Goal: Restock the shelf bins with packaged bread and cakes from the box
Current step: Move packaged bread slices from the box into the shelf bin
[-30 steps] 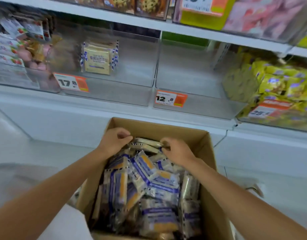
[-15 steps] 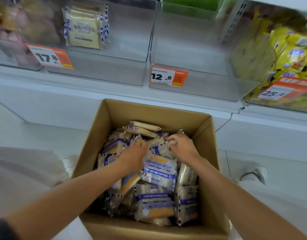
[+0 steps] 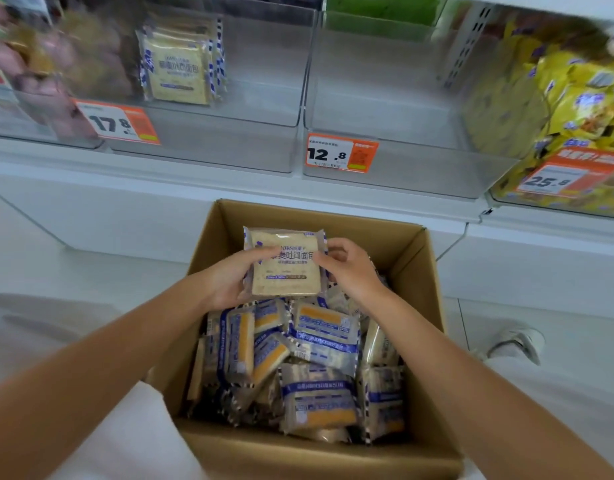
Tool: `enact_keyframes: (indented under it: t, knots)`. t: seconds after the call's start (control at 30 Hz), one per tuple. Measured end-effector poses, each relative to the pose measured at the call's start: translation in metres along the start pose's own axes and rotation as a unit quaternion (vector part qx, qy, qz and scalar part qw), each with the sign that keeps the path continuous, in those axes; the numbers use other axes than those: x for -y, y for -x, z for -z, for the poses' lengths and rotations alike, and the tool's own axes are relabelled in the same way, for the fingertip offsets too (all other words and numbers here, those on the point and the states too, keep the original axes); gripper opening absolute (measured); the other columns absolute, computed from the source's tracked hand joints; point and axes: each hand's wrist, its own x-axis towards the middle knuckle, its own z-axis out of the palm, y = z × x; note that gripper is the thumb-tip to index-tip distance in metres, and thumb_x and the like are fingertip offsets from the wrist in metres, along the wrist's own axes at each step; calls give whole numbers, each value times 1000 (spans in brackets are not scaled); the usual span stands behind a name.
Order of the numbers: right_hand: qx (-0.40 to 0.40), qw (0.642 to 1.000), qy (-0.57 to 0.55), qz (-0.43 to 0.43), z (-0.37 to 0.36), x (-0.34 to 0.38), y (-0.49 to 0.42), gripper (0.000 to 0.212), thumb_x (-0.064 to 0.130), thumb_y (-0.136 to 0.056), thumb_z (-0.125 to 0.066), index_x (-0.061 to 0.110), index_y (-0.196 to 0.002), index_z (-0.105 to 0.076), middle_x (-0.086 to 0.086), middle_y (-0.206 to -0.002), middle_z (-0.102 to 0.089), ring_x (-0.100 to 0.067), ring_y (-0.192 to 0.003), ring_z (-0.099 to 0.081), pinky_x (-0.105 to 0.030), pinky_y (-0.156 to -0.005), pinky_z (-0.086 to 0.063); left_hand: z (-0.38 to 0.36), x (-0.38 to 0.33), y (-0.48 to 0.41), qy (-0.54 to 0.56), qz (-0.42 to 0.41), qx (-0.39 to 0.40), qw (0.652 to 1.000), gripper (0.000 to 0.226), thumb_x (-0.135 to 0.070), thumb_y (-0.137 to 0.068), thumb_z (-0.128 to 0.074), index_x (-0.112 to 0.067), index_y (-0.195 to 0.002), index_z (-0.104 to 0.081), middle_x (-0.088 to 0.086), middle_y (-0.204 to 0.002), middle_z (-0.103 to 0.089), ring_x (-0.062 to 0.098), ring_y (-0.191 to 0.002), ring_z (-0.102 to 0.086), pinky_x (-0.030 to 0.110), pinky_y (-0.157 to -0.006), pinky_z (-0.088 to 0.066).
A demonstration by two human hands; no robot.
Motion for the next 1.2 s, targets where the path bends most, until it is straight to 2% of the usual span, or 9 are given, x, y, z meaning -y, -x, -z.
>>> enact_keyframes:
  t: [0.2, 0.37, 0.57, 0.7, 0.77, 0.87, 0.93, 1.03, 1.2]
  knots:
    - [81, 950, 301, -25, 29, -39, 4, 42, 38, -92, -65, 26, -130, -54, 9, -114, -62, -9, -102, -60, -27, -86, -49, 14, 12, -9, -97, -49, -187, 976, 27, -17, -91, -68, -7, -115, -67, 14, -101, -75, 17, -67, -73, 17, -34, -40]
    - [148, 837, 526, 9, 21, -79, 7, 13, 25, -84, -69, 27, -96, -66, 5, -96, -63, -18, -94, -55, -36, -86, -48, 21, 18, -14, -50, -39, -206, 977, 28, -17, -90, -70, -11, -117, -67, 13, -104, -75, 27, -90, -74, 31, -61, -57]
    - [11, 939, 337, 63, 42, -18, -6, 16, 10, -90, -63, 21, -100, -59, 1, -101, -65, -13, -82, -63, -30, -67, -55, 23, 15, -12, -43, -108, -283, 952, 28, -20, -93, -67, -15, -120, -66, 8, -104, -75, 19, -85, -73, 34, -68, -59]
    - [-12, 949, 257, 183, 23, 28, 2, 27, 5, -92, -61, 28, -104, -53, 5, -115, -64, -16, -87, -66, -24, -68, -57, 16, 3, -6, 79, -39, -144, 986, 52, -57, -91, -55, -15, -122, -64, 14, -110, -74, 31, -100, -72, 47, -85, -58]
    - [83, 928, 310, 190, 4, 34, 4, 37, -2, -90, -59, 30, -108, -56, 7, -136, -55, -10, -111, -59, -8, -84, -47, 13, 0, -6, 133, -22, -65, 989, 58, -61, -88, -56, -15, -123, -63, 18, -120, -69, 35, -110, -67, 53, -96, -52]
    - [163, 939, 272, 132, -12, 27, -1, 48, -12, -85, -54, 27, -112, -63, 13, -150, -40, -13, -142, -34, -28, -118, -25, 13, 1, -10, 136, -31, -76, 987, 40, -22, -92, -65, -10, -129, -57, 18, -129, -63, 33, -105, -70, 47, -86, -59]
    - [118, 974, 177, 75, -15, 25, -4, 49, 2, -89, -60, 31, -128, -57, 16, -151, -38, -18, -137, -42, -38, -110, -40, 15, 2, -11, 127, -43, -85, 987, 39, -10, -93, -60, -8, -131, -55, 18, -127, -65, 33, -107, -69, 45, -85, -59]
    - [63, 997, 52, -6, -17, 24, -11, 50, 35, -89, -68, 30, -134, -48, 7, -133, -57, -14, -120, -57, -32, -98, -48, 18, 0, -10, 101, -61, -38, 992, 42, -4, -92, -56, -7, -134, -53, 17, -127, -65, 33, -116, -64, 46, -96, -54]
    - [71, 996, 57, 4, -24, 34, -13, 51, 42, -86, -70, 31, -132, -49, 12, -122, -65, -6, -108, -63, -41, -105, -47, 14, -13, -2, 17, -102, -8, 995, 37, -17, -92, -63, -13, -129, -60, 15, -124, -68, 32, -114, -65, 50, -100, -49]
